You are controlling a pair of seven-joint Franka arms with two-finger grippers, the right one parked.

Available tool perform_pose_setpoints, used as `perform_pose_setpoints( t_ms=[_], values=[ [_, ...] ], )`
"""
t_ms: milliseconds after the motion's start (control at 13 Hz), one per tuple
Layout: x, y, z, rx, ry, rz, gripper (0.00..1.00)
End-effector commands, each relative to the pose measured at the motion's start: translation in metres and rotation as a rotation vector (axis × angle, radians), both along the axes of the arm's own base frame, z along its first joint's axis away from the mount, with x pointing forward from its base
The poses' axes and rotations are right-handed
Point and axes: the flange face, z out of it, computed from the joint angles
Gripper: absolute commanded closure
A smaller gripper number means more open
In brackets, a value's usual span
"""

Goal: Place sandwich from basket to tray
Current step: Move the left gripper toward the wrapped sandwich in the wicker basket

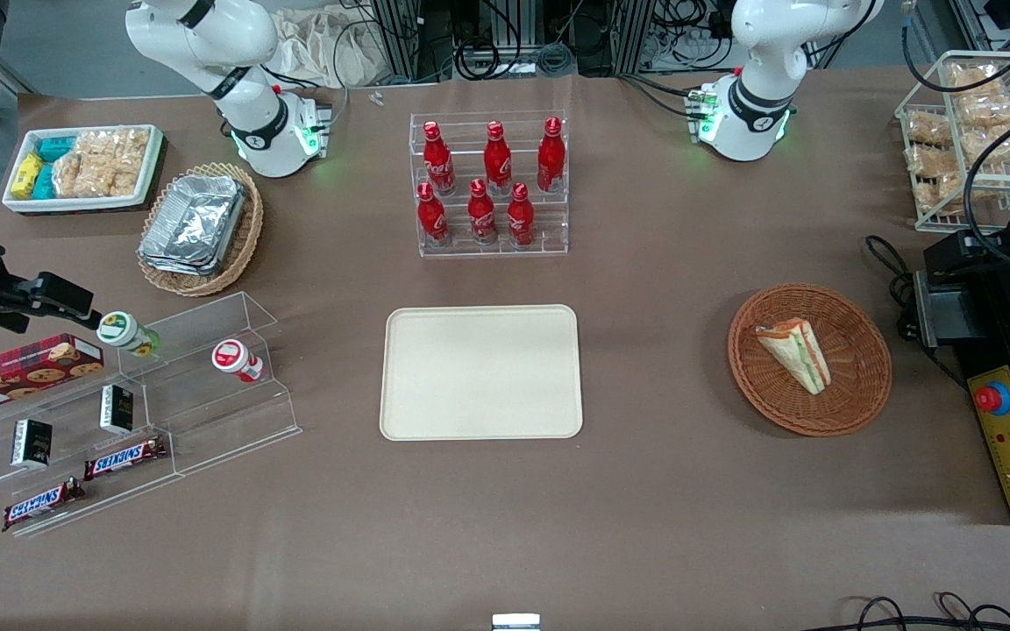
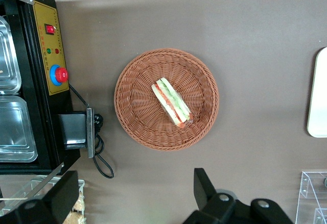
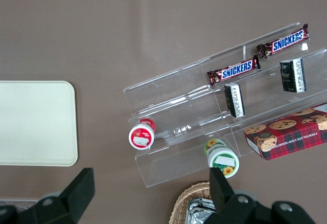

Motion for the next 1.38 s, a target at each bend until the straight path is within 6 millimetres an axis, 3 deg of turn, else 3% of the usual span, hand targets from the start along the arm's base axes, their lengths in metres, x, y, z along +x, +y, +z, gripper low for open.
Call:
perform_pose_setpoints(
  t_ms=[0, 385, 615, 846, 1077, 1308],
  values=[
    [-0.008, -0.001, 0.0, -0.004, 0.032, 0.007, 0.0],
    [-0.003, -0.006, -0.072, -0.015, 0.096, 0.013, 0.0],
    [-0.003, -0.009, -0.136, -0.014, 0.105, 0.019, 0.0],
    [-0.001, -0.011, -0.187, -0.015, 0.065, 0.064, 0.0],
    [-0.01, -0.011, -0.249, -0.028, 0.024, 0.098, 0.0],
    [-0.014, -0.012, -0.289, -0.041, -0.015, 0.188, 0.0]
  ],
)
